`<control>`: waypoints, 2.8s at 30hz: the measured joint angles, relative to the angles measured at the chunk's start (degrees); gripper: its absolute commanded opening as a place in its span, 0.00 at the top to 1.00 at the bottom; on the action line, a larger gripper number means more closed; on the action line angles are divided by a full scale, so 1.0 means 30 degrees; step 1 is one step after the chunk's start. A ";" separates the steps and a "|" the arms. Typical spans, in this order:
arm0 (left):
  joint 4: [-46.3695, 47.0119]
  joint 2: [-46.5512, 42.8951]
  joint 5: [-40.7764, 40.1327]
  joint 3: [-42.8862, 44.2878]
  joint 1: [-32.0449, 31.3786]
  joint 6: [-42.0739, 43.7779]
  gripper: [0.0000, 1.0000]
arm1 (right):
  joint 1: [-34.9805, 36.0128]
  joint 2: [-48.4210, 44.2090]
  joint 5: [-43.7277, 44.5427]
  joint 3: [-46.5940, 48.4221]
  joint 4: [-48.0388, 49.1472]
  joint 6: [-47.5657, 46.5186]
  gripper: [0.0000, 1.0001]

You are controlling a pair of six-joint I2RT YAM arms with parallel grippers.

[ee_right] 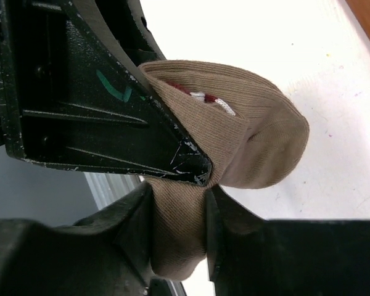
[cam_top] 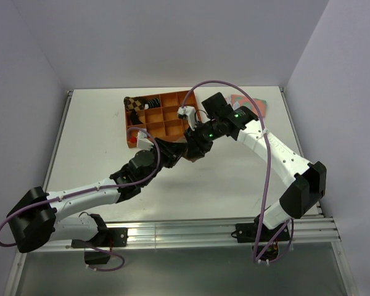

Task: Roll the socks
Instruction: Place the sock in the storage box.

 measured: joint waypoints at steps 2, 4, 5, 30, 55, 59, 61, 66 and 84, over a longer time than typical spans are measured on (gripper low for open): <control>-0.0015 0.0000 -0.0022 0.0000 0.0000 0.0102 1.00 | 0.0044 0.0000 0.0211 0.0000 0.0036 0.0124 0.48; -0.0015 0.0000 -0.0044 0.0000 0.0000 0.0248 1.00 | 0.0073 0.0000 0.0546 0.0000 0.0102 0.0175 0.43; -0.0015 0.0000 -0.0058 0.0000 0.0015 0.0291 1.00 | 0.0095 -0.0007 0.0729 0.0000 0.0124 0.0182 0.40; -0.1501 -0.0670 0.3198 0.0809 0.5814 0.2521 1.00 | -0.3096 -0.3883 0.3461 -0.0794 0.0503 -0.0874 0.35; -0.6739 1.6538 1.5730 1.7748 1.5832 0.9581 1.00 | -0.6608 -0.3920 0.5297 -0.3650 0.2718 -0.3475 0.35; -0.7825 1.9241 1.7150 1.9671 1.6349 0.9843 1.00 | -0.7016 -0.3373 0.5136 -0.3650 0.2834 -0.3796 0.35; -0.8043 2.0108 1.7748 2.0101 1.6487 0.9850 1.00 | -0.7206 -0.3220 0.5049 -0.3650 0.2907 -0.3993 0.36; -0.7592 2.0378 1.9103 1.9504 1.6502 0.9479 1.00 | -0.7628 -0.2834 0.4794 -0.3752 0.3191 -0.4218 0.36; -1.3340 2.0618 1.6859 2.1915 1.5795 1.1431 1.00 | -0.7934 -0.2710 0.4233 -0.4532 0.3453 -0.4575 0.36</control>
